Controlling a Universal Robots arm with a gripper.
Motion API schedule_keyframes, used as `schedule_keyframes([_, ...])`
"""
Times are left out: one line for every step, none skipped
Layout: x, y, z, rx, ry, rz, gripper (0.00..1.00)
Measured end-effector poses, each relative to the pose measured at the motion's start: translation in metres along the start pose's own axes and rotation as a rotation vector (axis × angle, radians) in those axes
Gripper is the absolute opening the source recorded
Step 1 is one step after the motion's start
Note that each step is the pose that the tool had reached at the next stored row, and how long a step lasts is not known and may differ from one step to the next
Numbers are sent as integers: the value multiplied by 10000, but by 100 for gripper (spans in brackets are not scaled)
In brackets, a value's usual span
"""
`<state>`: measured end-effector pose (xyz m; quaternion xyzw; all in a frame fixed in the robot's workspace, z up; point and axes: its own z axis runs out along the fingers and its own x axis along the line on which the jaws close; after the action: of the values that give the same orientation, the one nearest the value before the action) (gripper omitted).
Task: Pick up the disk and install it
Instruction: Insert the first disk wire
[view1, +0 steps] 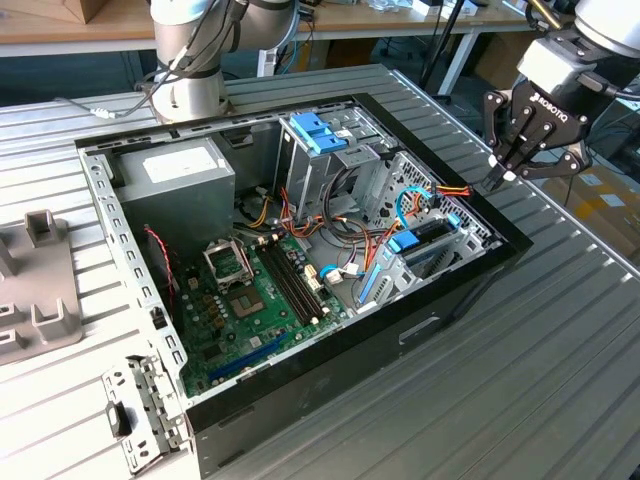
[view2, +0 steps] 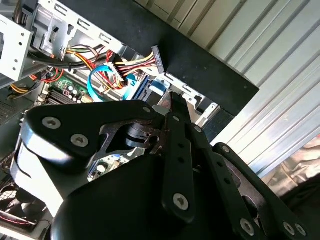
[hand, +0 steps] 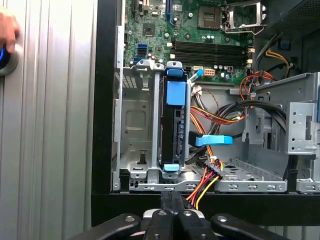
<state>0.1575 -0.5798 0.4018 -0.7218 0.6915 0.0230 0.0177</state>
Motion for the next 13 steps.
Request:
schedule_keyframes([0, 0, 0, 0, 0, -4, 11])
schedule_keyframes([0, 0, 0, 0, 0, -12, 11])
schedule_keyframes([0, 0, 0, -1, 0, -31, 11])
schedule_keyframes([0, 0, 0, -3, 1, -61, 11])
schedule_keyframes([0, 1, 0, -8, 1, -157, 11])
schedule_keyframes([0, 1, 0, -12, 2, -214, 11])
schedule_keyframes([0, 0, 0, -16, 2, -286, 11])
schedule_keyframes([0, 0, 0, -22, 3, -394, 11])
schedule_keyframes([0, 0, 0, -25, 4, -448, 11])
schedule_keyframes([0, 0, 0, -29, 4, -514, 11])
schedule_keyframes([0, 0, 0, -31, 4, -558, 11])
schedule_keyframes([0, 0, 0, -35, 4, -611, 11])
schedule_keyframes([0, 0, 0, -39, 5, -685, 11])
